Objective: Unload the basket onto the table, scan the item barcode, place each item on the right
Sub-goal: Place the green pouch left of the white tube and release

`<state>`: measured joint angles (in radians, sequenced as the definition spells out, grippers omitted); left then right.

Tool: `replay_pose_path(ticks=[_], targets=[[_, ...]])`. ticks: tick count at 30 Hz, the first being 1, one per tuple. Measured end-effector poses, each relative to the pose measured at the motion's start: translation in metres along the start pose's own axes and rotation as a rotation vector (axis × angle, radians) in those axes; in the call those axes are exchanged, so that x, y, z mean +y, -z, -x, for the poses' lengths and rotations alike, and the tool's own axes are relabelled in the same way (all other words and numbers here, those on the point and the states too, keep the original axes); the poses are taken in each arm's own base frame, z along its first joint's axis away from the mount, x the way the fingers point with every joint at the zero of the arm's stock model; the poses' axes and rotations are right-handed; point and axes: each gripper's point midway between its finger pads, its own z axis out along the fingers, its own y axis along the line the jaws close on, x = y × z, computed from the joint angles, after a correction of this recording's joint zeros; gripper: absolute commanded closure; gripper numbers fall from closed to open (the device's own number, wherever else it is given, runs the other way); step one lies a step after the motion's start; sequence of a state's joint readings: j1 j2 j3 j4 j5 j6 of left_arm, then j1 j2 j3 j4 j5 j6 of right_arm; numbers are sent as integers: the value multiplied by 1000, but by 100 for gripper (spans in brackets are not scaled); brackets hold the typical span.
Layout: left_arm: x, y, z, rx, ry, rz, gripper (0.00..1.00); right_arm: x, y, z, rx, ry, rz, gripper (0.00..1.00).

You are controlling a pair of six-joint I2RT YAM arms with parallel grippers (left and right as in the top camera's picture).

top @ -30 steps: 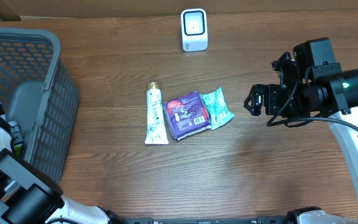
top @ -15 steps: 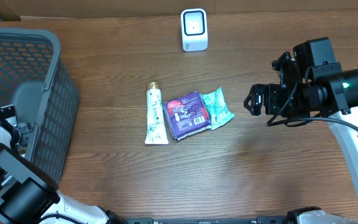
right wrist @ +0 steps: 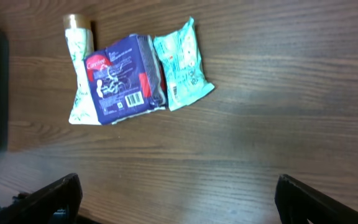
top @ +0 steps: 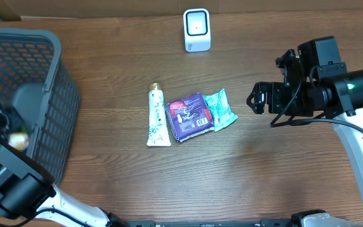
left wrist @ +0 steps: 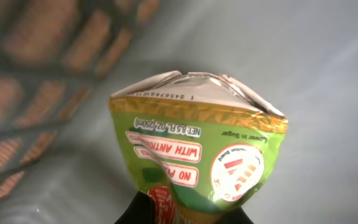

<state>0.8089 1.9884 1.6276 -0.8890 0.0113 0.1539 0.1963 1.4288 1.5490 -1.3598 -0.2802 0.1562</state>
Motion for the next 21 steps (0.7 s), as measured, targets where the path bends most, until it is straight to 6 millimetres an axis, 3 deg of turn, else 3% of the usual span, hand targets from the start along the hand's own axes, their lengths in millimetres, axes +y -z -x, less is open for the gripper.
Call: replay_pose_path(ticks=[3,4,7,10,11,12,13,14,18,19,21], targets=[[-26,62,51,-121,5,-91,96,0,0,2,-7,2,2,0],[-42,101,76,-201,-18,-129,96,0,0,2,-7,2,2,0],[-88,179,97,-327,-106,-194,96,0,0,1,-4,1,1,0],[-135,237,98,-420,-202,-253,96,0,0,1,-2,0,0,0],[-157,257,90,-438,-247,-282,96,0,0,0,-1,0,0,0],[-192,283,69,-444,-326,-332,96,0,0,0,-1,0,1,0],[-210,293,57,-441,-370,-358,96,0,0,0,-1,0,0,0],[-244,308,31,-422,-457,-411,96,0,0,0,0,-1,0,0],[-304,304,-45,-244,-645,-444,95,0,0,0,2,-1,0,0],[-325,297,-67,-195,-696,-443,96,0,0,-1,2,-2,-1,0],[-345,274,-96,-100,-726,-387,96,0,0,0,2,-2,0,0]])
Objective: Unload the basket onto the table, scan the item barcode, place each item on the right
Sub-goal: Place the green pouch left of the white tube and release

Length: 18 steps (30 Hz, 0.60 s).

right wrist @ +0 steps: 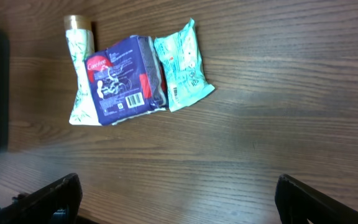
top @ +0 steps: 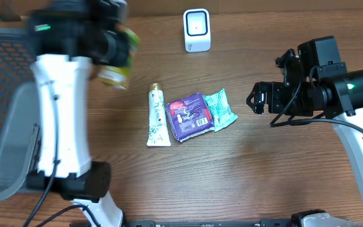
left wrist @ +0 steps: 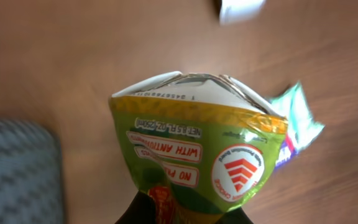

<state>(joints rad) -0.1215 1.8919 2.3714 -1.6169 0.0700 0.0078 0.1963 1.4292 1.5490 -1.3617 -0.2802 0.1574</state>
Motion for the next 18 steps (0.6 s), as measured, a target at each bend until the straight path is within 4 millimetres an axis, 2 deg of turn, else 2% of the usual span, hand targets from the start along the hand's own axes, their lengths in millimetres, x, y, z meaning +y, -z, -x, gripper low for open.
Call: replay_pose_path(ticks=[1,2,5,7,10,13,15,16,17,18], targets=[[-6,-13,-8,52,8,16,96,0,0,0,0,0,0,0],[-8,-34,-15,98,32,67,96,0,0,0,-2,0,0,0],[-3,-99,-51,240,104,212,96,0,0,1,-2,1,0,0],[2,-122,-67,280,140,251,96,0,0,0,-1,0,0,0],[14,-164,-102,345,211,297,96,0,0,1,-3,2,1,0],[17,-204,-124,344,276,264,96,1,0,3,-11,4,2,0],[15,-222,-135,338,301,234,95,1,0,4,-14,5,2,0],[14,-232,-143,338,308,221,86,1,0,4,-15,5,3,0],[13,-237,-147,339,312,209,59,1,0,4,-16,6,3,0],[11,-241,-148,333,316,199,0,1,0,6,-22,7,5,0]])
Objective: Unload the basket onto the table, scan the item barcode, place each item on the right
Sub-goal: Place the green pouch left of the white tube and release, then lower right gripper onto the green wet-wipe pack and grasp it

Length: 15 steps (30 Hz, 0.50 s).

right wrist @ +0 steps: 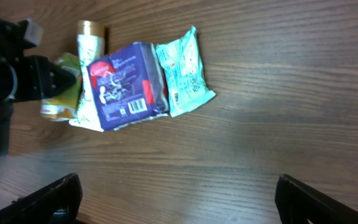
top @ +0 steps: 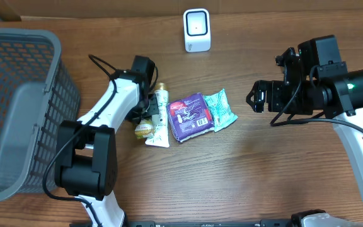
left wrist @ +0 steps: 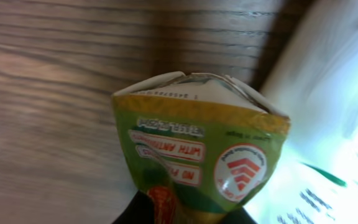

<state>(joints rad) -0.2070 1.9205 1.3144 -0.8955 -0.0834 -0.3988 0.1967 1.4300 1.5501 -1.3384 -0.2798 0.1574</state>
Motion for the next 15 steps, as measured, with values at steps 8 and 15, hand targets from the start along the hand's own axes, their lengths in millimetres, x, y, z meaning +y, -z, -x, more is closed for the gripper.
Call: replay_pose_path(ticks=[8,15], targets=[[-11,7,-2,31,-36,-67,0,-1,-6,5,2,-1,0,0],[-31,134,67,-232,-80,-180,0,-13,-46,8,108,-34,-25,8]])
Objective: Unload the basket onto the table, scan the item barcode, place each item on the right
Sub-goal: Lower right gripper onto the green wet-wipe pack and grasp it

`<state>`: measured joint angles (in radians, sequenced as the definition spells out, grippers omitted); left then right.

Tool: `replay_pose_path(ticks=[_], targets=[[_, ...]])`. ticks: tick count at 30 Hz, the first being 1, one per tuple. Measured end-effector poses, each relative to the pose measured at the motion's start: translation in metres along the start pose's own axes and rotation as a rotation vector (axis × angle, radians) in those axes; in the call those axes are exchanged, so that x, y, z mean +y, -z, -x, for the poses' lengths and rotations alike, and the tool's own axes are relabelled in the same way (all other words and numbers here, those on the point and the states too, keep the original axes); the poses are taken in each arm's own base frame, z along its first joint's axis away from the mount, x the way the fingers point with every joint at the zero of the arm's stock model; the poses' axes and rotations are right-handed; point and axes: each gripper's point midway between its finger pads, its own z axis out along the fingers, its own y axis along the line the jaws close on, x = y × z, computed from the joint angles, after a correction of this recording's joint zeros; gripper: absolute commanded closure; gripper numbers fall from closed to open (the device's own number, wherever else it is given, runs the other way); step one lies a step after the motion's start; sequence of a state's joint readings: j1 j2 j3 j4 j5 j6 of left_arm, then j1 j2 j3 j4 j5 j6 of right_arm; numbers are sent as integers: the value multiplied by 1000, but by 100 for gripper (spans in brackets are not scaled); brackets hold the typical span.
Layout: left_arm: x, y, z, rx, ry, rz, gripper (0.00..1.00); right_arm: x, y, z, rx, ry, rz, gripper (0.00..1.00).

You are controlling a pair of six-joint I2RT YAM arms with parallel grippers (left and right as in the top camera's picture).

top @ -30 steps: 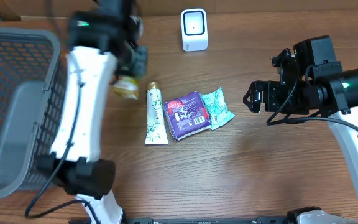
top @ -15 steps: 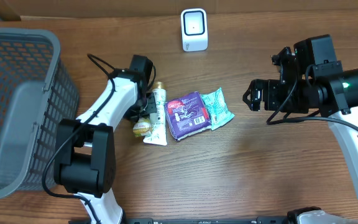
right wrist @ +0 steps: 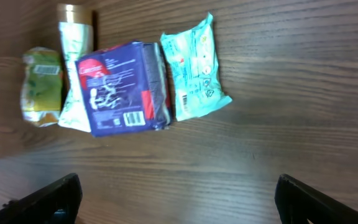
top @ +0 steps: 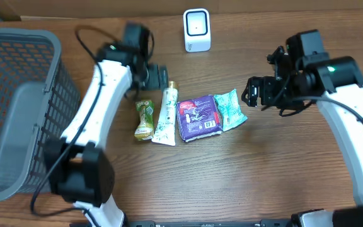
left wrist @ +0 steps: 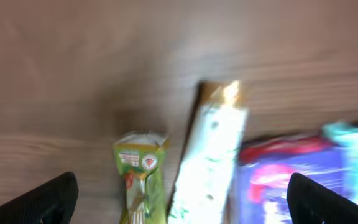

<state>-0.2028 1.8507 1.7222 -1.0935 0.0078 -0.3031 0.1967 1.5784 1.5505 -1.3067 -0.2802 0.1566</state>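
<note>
The white barcode scanner [top: 197,29] stands at the table's far edge. Four items lie in a row mid-table: a green pouch [top: 144,118], a white tube [top: 166,114], a purple pack [top: 199,117] with its barcode facing up, and a teal packet [top: 230,110]. My left gripper [top: 162,77] hovers open just beyond the tube's gold cap, holding nothing. In the left wrist view the green pouch [left wrist: 140,180] and the tube [left wrist: 211,152] lie below the open left gripper [left wrist: 182,205]. My right gripper [top: 252,96] hangs open to the right of the teal packet [right wrist: 195,67].
A dark grey mesh basket [top: 17,107] fills the left side of the table. The wooden table [top: 232,176] runs bare in front of the items and to their right.
My left gripper let go of the green pouch, which now lies left of the tube, and stands open further back. The tube, pack and packet sit slightly further right. The right arm shifted a little left.
My left gripper was down in the basket, shut on the green pouch. Then it held the pouch over the table's far left. Then it was low beside the tube, still holding it. Now the pouch lies in the row and the gripper is open.
</note>
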Motion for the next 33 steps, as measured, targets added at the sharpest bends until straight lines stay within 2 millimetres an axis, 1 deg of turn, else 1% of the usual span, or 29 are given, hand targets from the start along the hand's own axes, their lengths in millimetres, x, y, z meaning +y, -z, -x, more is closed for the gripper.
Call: replay_pose_path(ticks=[1,2,3,4,5,6,7,9,10,12,16,18,19,20,22,24,26,27,28,30,31,33], targets=[[-4,21,11,-54,-4,-17,0,-3,-9,4,10,5,-6,18],[-8,49,23,-123,-9,-38,0,-3,-13,7,11,9,-6,21],[-10,67,29,-169,-13,-53,0,-5,-21,13,11,26,-9,28],[-12,85,34,-214,-17,-66,0,-5,-23,14,12,22,-9,32],[-12,103,36,-255,-18,-78,0,-8,-32,18,22,29,-13,34],[-13,114,37,-281,-18,-87,0,-10,-40,20,31,39,-15,34],[-13,120,37,-293,-19,-90,0,-10,-43,22,34,47,-16,34],[-12,124,36,-299,-21,-92,0,-17,-68,26,75,56,-23,35],[-13,122,36,-297,-21,-91,1,-20,-75,25,92,55,-27,36],[-12,116,36,-283,-21,-87,0,-29,-101,22,155,46,-39,41],[-10,112,29,-247,-28,-74,0,-39,-137,18,224,40,-49,39],[-9,112,27,-242,-32,-72,0,-40,-151,14,252,46,-51,39],[-6,113,26,-233,-32,-69,0,-38,-160,9,277,68,-51,40],[-5,115,26,-232,-31,-72,0,-35,-166,6,293,89,-50,44],[1,128,31,-265,-19,-80,0,-30,-173,2,311,125,-47,51],[9,150,34,-318,0,-88,0,-26,-181,2,308,165,-39,64],[14,171,34,-370,11,-94,0,-26,-184,5,295,179,-35,68],[17,186,32,-404,16,-97,0,-26,-185,7,286,181,-33,71],[17,197,31,-427,16,-100,0,-27,-185,8,280,181,-32,75],[18,211,29,-460,15,-106,1,-31,-187,9,276,179,-29,85],[18,214,28,-468,15,-107,0,-33,-188,7,279,174,-22,93],[18,213,28,-465,15,-106,1,-36,-189,6,277,166,-14,96]])
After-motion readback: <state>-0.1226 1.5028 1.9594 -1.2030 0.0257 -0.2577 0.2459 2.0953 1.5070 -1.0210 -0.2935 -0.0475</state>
